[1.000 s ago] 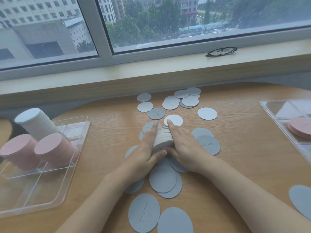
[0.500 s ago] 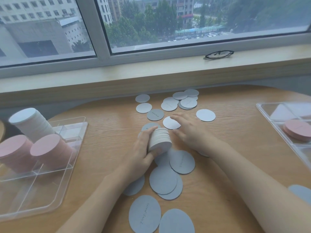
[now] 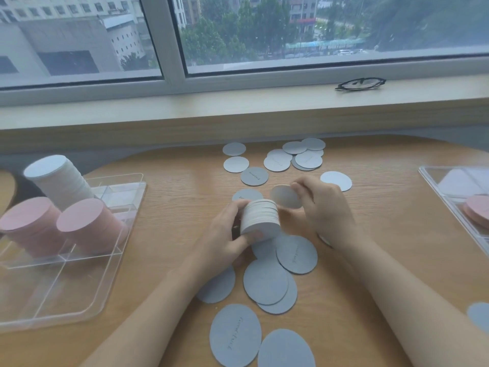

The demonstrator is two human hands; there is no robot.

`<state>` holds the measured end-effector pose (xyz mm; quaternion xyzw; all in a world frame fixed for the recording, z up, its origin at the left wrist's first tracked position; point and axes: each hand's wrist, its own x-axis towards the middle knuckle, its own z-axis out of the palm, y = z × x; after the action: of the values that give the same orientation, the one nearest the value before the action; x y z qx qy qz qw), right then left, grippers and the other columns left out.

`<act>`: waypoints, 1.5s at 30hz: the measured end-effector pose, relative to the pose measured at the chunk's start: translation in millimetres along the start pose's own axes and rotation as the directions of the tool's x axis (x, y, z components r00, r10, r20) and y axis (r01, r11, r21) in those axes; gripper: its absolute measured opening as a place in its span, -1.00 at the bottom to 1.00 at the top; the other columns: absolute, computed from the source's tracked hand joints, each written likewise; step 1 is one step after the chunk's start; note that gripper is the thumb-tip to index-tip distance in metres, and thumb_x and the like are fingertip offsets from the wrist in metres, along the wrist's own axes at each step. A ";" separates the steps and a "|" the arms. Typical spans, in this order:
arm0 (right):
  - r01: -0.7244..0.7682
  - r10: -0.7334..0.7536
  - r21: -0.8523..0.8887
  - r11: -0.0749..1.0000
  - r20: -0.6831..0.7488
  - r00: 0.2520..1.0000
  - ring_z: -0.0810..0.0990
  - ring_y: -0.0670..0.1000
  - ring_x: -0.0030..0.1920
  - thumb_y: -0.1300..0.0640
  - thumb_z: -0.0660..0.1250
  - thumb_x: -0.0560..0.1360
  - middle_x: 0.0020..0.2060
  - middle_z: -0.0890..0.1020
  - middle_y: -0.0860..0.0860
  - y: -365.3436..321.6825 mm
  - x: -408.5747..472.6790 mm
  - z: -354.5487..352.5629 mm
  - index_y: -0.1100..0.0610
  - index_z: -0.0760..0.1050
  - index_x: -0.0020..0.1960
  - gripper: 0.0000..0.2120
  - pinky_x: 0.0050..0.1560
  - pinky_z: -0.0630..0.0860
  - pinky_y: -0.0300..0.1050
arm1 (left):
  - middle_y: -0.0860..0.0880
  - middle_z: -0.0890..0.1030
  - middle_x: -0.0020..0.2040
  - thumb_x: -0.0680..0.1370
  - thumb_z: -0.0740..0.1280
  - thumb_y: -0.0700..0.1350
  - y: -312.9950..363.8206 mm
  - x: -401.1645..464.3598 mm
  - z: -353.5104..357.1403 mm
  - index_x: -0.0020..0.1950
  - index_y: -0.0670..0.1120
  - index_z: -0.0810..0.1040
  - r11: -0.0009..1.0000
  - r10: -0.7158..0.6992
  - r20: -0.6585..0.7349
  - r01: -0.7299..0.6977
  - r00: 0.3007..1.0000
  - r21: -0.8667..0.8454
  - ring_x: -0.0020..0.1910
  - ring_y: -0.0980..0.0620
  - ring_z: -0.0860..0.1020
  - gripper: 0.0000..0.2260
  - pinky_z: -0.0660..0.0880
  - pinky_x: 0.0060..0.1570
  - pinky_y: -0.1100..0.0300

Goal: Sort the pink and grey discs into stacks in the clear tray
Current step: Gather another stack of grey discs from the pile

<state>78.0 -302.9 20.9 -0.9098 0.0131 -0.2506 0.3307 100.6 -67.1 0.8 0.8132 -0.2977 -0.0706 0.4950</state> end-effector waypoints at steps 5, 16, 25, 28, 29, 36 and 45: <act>-0.075 0.062 0.436 0.897 0.043 0.997 0.60 -0.02 -0.22 0.21 0.28 0.62 -0.24 0.64 -0.13 -18.5 -6.3 3.9 -0.05 0.56 -0.11 -0.79 -0.17 0.49 -0.25 | 0.08 0.58 0.28 0.52 0.45 0.01 -0.6 1.4 0.6 0.46 0.14 0.34 0.998 -0.043 -0.003 0.043 0.999 -0.035 0.26 0.12 0.57 -0.45 0.53 0.25 0.02; 0.159 -0.171 0.069 0.985 0.541 0.823 0.20 -0.09 0.46 -0.44 0.12 0.48 0.50 0.23 -0.09 -23.0 -16.3 15.6 -0.06 -0.14 0.62 -0.12 0.40 0.13 -0.20 | 0.03 0.18 0.62 0.50 0.02 0.35 -2.1 2.2 1.4 0.65 -0.02 -0.02 0.910 -0.016 -0.016 0.021 1.000 0.415 0.57 0.09 0.15 -0.20 0.05 0.55 0.17; 0.162 -0.159 0.043 0.986 0.537 0.828 0.07 -0.09 0.54 -0.25 0.22 0.56 0.56 0.14 -0.10 -24.3 -19.0 20.3 -0.08 -0.21 0.61 -0.17 0.44 -0.01 -0.28 | 0.06 0.43 0.43 0.49 0.08 0.36 -5.6 3.0 1.7 0.59 -0.05 0.19 0.858 0.041 -0.066 -0.002 0.997 0.514 0.38 0.03 0.38 -0.23 0.17 0.38 0.12; 0.143 -0.157 0.065 0.988 0.465 0.871 0.21 -0.08 0.48 -0.41 0.07 0.48 0.51 0.30 -0.12 -17.0 -11.7 9.5 -0.03 0.06 0.60 -0.19 0.41 0.07 -0.23 | 0.15 0.54 0.16 0.50 0.24 0.31 -2.4 3.1 1.1 0.43 0.02 0.37 0.875 0.080 -0.085 -0.029 0.993 0.483 0.16 0.12 0.46 -0.41 0.21 0.23 0.20; 0.143 -0.149 0.045 0.989 0.394 0.907 0.28 -0.05 0.45 -0.43 0.02 0.47 0.47 0.38 -0.07 -10.3 -7.2 4.8 0.01 0.20 0.56 -0.20 0.42 0.12 -0.17 | 0.15 0.54 0.12 0.49 0.24 0.32 -1.9 2.6 1.1 0.40 0.03 0.38 0.877 0.089 -0.090 -0.035 0.992 0.480 0.11 0.14 0.45 -0.42 0.18 0.20 0.24; -0.202 0.208 -0.355 0.913 -0.021 0.978 0.34 0.07 0.43 -0.12 0.25 0.58 0.40 0.44 0.06 61.3 15.2 -19.2 0.11 0.41 0.42 -0.52 0.41 0.17 0.08 | 0.16 0.54 0.11 0.51 0.29 0.26 -0.6 1.7 0.9 0.39 0.08 0.39 0.901 0.063 -0.099 -0.014 0.993 0.435 0.08 0.17 0.39 -0.50 0.17 0.17 0.27; -0.209 0.224 -0.529 0.823 -0.036 0.974 0.50 0.11 0.18 -0.07 0.28 0.57 0.15 0.58 0.04 62.8 13.9 -18.7 0.08 0.56 0.21 -0.69 0.21 0.31 0.04 | 0.23 0.53 0.13 0.52 0.35 0.22 -1.6 2.8 -0.4 0.41 0.13 0.38 0.906 0.078 -0.105 -0.027 0.991 0.423 0.10 0.26 0.43 -0.51 0.12 0.23 0.40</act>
<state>90.4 -365.6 1.2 -0.9614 0.1802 -0.1854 0.0938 103.7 -67.8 0.1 0.8952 -0.2977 0.0572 0.3267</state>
